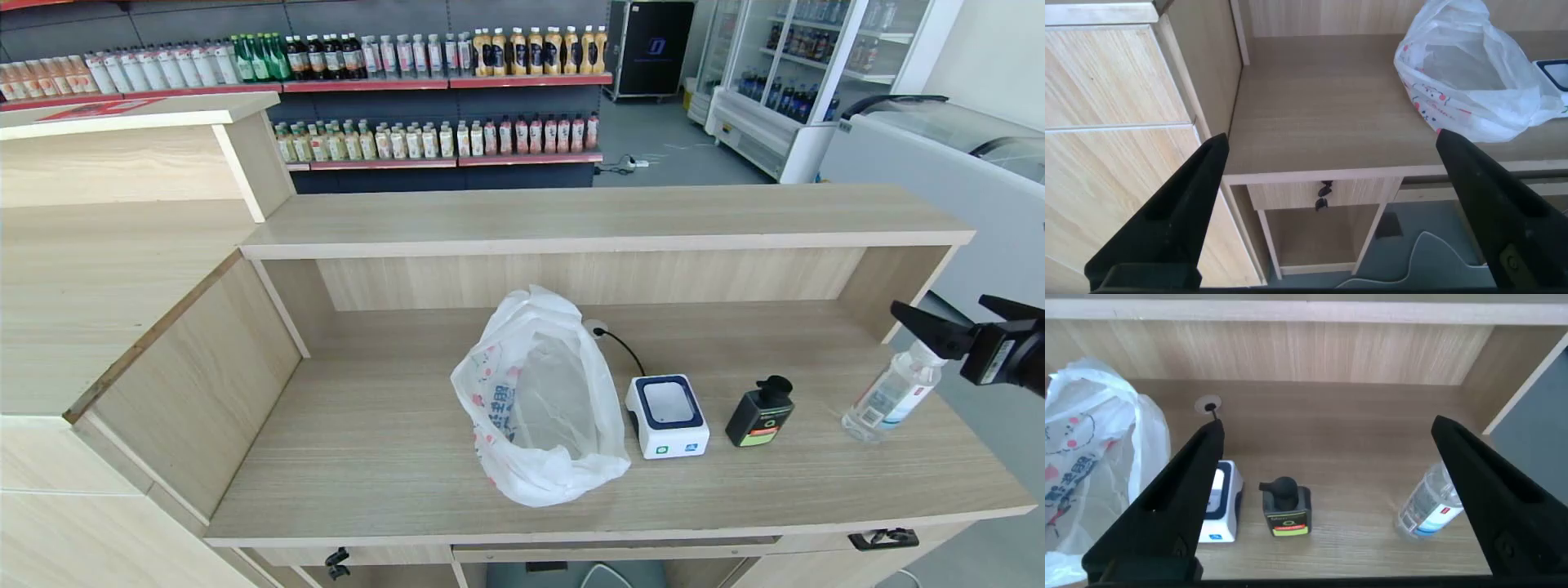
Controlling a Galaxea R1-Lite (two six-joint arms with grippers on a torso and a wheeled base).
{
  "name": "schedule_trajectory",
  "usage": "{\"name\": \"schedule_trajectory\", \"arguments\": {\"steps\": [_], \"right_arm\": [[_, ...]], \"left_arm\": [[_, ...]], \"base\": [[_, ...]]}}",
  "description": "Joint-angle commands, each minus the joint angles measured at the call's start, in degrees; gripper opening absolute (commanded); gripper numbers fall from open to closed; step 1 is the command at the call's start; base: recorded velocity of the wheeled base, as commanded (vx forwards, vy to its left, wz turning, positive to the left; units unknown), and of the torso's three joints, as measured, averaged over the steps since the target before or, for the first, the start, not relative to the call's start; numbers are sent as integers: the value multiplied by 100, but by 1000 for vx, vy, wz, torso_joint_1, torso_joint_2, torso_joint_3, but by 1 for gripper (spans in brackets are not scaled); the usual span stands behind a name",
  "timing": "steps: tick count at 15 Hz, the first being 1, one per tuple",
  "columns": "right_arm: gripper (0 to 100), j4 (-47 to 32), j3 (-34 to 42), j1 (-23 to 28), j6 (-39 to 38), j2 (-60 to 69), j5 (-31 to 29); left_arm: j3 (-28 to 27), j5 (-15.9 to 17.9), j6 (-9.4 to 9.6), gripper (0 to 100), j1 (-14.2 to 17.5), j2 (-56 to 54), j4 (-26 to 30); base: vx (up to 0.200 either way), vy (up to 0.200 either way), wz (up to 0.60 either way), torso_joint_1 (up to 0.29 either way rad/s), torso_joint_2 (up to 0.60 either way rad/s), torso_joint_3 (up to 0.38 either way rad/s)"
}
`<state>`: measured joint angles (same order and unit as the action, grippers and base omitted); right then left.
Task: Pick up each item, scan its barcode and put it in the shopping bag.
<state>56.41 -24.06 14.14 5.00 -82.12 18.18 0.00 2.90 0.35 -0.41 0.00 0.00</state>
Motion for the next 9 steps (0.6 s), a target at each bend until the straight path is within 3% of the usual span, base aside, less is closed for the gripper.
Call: {"name": "schedule_trajectory", "arguments": {"steps": [1,4,8,9], "right_arm": [[100,20,130,124,54,-832,98],[100,-16,130,133,186,-1237,301],[100,28,-142,660,1214,-2283,1628],[100,2,-222,739,1337,-2379,1680]], "left_arm": [[0,0,0,100,6,9,0],[0,0,0,100,-2,0,0],[0,0,0,100,-2,0,0],[0,0,0,100,-2,0,0]], "base": [[0,0,0,0,0,0],[0,0,0,0,0,0],[0,0,0,0,0,0],[0,0,0,0,0,0]]}}
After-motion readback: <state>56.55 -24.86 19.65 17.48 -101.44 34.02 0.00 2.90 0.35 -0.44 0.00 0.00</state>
